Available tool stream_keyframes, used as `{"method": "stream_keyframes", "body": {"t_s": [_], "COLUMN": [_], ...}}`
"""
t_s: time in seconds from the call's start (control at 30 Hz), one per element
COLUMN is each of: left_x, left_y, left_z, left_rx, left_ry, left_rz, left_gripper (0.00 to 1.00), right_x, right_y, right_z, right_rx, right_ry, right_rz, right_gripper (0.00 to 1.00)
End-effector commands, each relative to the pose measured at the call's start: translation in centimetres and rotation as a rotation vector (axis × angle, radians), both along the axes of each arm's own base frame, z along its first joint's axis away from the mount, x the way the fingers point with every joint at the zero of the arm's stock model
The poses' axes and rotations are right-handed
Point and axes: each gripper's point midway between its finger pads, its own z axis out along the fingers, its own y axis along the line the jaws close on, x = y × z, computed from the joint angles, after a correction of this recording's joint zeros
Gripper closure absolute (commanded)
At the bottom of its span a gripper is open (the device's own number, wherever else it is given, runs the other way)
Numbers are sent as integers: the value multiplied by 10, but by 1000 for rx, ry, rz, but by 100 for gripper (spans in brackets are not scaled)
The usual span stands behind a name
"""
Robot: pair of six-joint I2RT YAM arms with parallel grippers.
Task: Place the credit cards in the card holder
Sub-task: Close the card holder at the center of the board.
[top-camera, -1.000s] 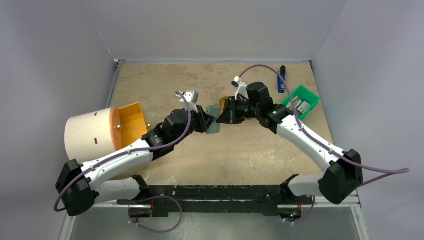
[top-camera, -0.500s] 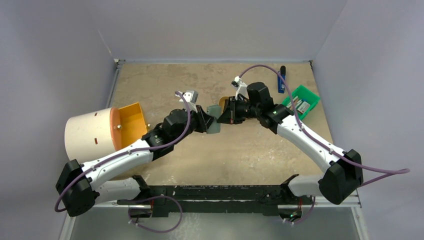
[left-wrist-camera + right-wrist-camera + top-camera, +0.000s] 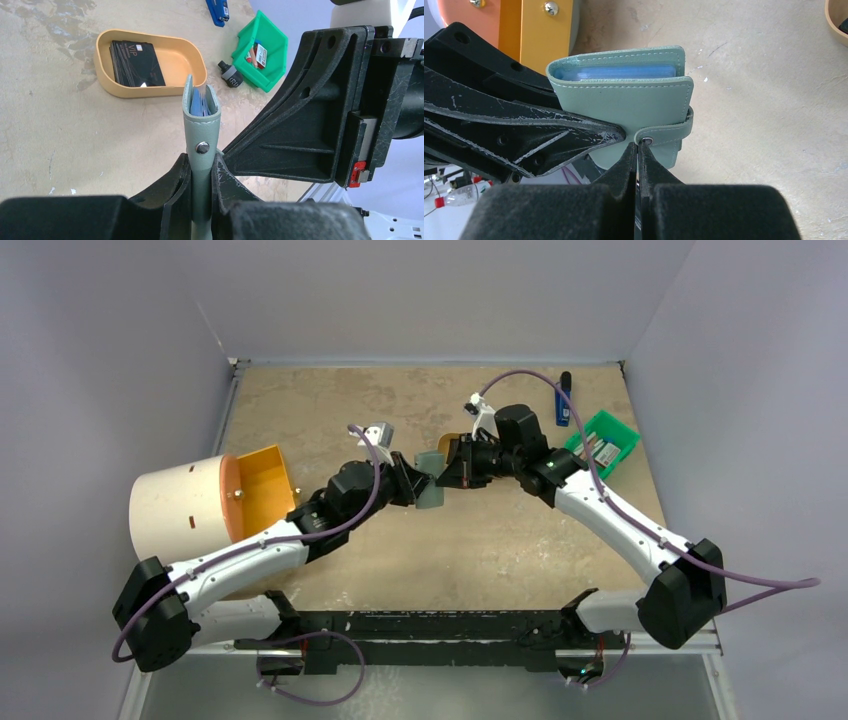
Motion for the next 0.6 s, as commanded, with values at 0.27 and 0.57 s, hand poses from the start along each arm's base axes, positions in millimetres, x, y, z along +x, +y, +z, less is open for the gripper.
{"method": "stream_keyframes", "body": {"t_s": [0.27, 0.57], "left_x": [-64, -55], "left_y": [-52, -43], "left_z": [120, 111], "left_rx": [-406, -329], "left_ry": [-141, -155], "left_rz": [-368, -293], "left_gripper": [100, 100], "right_x": [12, 6], "right_y": [16, 10], "right_z": [10, 12], "right_rx": [43, 25], "right_ry": [-78, -104], "right_rz": [15, 20], "right_gripper": [100, 100]}}
